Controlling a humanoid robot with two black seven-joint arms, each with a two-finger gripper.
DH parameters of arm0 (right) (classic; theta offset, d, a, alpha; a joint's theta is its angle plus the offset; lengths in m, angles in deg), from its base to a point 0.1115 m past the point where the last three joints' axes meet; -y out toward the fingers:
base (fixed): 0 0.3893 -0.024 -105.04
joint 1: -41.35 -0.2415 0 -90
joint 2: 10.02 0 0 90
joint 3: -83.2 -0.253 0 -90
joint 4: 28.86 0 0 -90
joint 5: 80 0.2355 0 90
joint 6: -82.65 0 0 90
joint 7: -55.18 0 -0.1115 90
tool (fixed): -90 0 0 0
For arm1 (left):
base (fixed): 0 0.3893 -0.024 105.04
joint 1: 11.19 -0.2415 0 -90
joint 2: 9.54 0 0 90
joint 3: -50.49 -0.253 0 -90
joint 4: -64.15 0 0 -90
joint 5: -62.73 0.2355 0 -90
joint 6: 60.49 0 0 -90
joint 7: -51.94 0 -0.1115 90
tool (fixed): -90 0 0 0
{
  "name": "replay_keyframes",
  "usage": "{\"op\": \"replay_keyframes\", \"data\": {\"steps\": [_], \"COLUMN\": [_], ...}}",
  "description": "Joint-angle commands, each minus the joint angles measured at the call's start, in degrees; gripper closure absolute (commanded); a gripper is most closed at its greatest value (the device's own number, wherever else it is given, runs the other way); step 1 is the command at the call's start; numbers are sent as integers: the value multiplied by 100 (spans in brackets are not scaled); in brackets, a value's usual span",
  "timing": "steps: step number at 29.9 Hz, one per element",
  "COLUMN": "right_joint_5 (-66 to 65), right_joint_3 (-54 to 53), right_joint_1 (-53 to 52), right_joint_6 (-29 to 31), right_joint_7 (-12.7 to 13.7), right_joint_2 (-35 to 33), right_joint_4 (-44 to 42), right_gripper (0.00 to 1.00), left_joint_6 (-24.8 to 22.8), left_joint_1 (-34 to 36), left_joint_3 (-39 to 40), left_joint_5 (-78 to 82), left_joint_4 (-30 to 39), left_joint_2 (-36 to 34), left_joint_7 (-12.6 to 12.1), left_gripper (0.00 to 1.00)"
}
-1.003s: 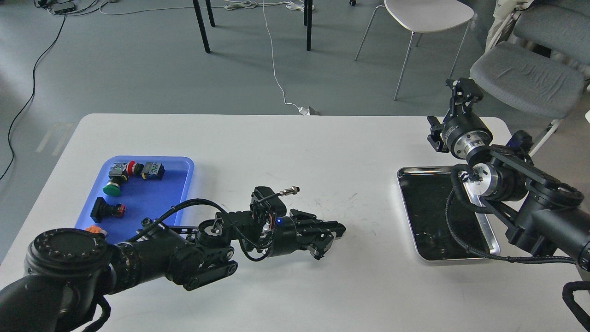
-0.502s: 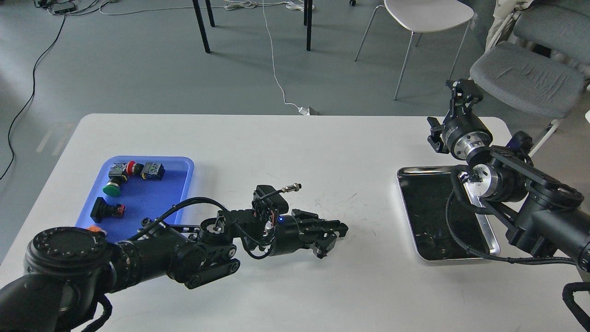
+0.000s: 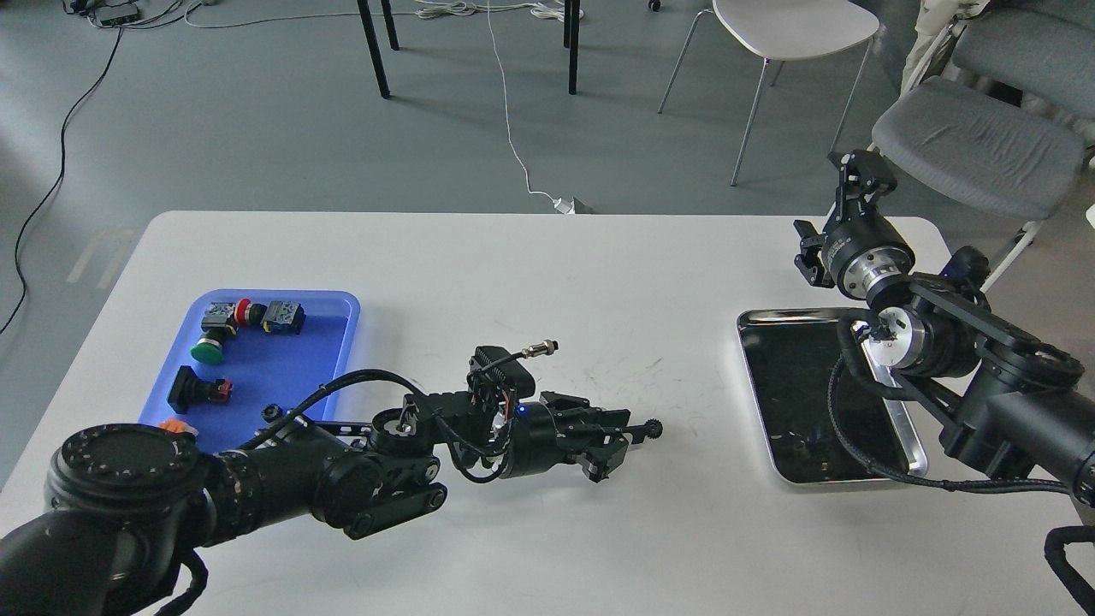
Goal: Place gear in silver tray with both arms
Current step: 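Open the left gripper to release the gear on the table, then withdraw the left arm to rest and extend the right gripper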
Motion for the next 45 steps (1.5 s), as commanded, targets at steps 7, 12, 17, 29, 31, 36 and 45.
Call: {"op": "replay_keyframes", "data": {"steps": [7,12,17,29,31,36,45], "right_joint_5": [-17,-263,-272,-1211,-1554,-1775,-2003], "right_joint_3": [26,439,641,1203,1327,1634,2487], "right_joint_1": [-17,-87,-96,-281,-368,-483,-1010], "right_joint_6": [96,140,350,870,870,879,1071], "right_joint_7": [36,53,44,9,0,0,0], "right_joint_2": [-59,-287,-411,-876,-973,-1219,-1685], "right_joint_4": [46,64,256,915,1048,1232,1690], "right_gripper": [1,1,1,2,2,2,2], "left_joint_6": [11,19,11,2,-7,-7,-859], "left_joint_1": [389,776,1057,1120,1093,1076,1049], "left_joint_3": [88,97,194,1414,1739,2110,2171], "left_joint_5": [-1228,-2230,-2960,-3638,-3717,-4068,-5613], "left_joint_4": [62,18,-8,-131,-376,-764,-1230], "left_joint_2": [0,-17,-403,-1195,-1230,-1257,-1301], "left_joint_7": [0,0,0,0,0,0,0], "left_gripper": [47,37,22,9,6,5,2]}}
